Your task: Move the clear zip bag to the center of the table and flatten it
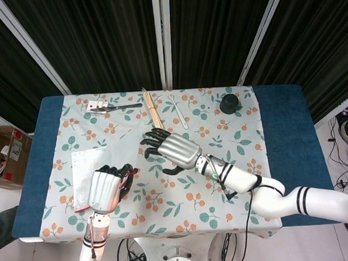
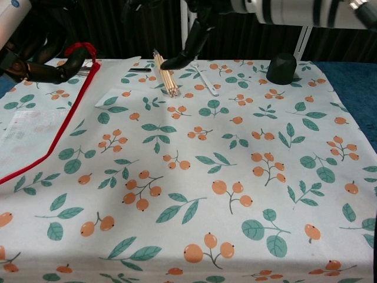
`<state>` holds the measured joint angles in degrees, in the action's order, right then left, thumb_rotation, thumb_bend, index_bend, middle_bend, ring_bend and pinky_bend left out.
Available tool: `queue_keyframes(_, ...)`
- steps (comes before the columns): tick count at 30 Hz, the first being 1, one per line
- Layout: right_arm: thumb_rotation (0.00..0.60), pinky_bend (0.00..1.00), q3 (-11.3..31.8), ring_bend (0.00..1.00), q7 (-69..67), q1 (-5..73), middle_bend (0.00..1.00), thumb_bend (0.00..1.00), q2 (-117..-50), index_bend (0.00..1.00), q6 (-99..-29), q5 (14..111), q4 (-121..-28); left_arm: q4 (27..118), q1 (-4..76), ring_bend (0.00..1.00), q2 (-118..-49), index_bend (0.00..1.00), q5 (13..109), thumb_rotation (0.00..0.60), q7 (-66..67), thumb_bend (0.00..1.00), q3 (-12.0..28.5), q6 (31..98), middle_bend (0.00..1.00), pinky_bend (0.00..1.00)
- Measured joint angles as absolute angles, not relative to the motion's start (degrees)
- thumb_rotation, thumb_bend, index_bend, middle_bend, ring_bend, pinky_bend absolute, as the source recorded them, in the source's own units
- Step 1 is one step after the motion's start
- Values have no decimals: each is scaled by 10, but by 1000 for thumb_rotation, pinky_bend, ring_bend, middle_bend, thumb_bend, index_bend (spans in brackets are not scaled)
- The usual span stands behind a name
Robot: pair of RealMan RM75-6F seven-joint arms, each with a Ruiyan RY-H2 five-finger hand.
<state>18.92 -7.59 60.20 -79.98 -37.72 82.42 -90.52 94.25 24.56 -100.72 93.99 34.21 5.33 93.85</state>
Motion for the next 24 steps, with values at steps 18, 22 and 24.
queue_keyframes(18,600,0,178,0,-213,669,170,236,-878,411,-364,836,-810,945,236,850,-999,703,946,600,330,484,76,917,889,801)
queue_keyframes(22,600,0,174,0,-234,679,193,279,-888,476,-365,840,-792,944,234,850,-999,704,947,600,328,484,81,915,888,801)
queue_keyframes(24,600,4,174,3,-243,683,224,318,-895,548,-368,840,-785,943,233,850,-999,704,947,600,327,485,83,914,887,801)
